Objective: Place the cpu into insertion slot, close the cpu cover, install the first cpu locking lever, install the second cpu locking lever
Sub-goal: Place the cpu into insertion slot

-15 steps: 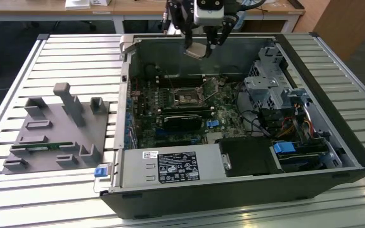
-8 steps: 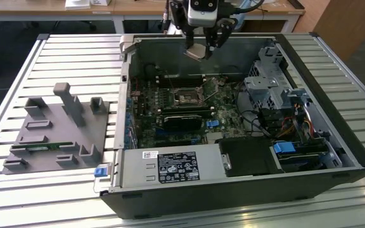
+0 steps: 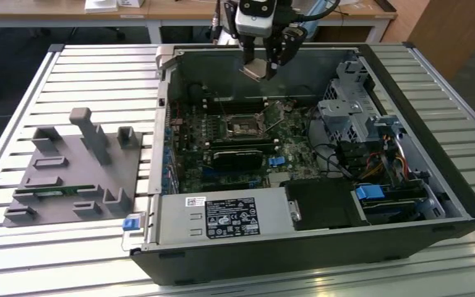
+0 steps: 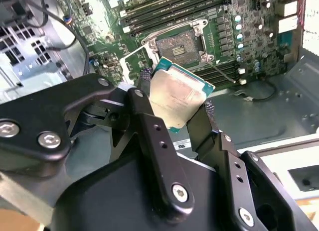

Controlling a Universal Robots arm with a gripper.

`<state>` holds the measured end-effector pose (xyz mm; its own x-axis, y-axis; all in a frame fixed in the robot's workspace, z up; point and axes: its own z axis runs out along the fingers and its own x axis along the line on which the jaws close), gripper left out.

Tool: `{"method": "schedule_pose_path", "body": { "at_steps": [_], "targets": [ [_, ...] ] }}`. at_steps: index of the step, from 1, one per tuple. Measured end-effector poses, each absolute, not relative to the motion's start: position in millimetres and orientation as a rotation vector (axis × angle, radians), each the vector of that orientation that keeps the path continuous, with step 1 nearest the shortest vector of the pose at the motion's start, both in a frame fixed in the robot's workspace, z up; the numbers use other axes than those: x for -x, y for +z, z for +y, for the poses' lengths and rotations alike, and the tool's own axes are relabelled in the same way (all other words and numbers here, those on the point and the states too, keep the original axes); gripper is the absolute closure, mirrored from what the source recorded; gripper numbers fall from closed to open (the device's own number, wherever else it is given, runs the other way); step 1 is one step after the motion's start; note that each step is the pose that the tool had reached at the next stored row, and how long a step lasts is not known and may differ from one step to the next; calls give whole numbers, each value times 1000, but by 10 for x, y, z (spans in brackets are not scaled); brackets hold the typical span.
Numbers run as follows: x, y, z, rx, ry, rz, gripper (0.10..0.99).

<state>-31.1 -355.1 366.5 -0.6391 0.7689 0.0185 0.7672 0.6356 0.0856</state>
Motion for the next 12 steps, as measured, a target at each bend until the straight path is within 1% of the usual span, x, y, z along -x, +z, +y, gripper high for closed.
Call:
{"method": "schedule_pose_path", "body": {
  "at_steps": [12],
  "targets": [
    [319, 3629, -3548, -1543, 130, 2703, 545]
  ]
}}
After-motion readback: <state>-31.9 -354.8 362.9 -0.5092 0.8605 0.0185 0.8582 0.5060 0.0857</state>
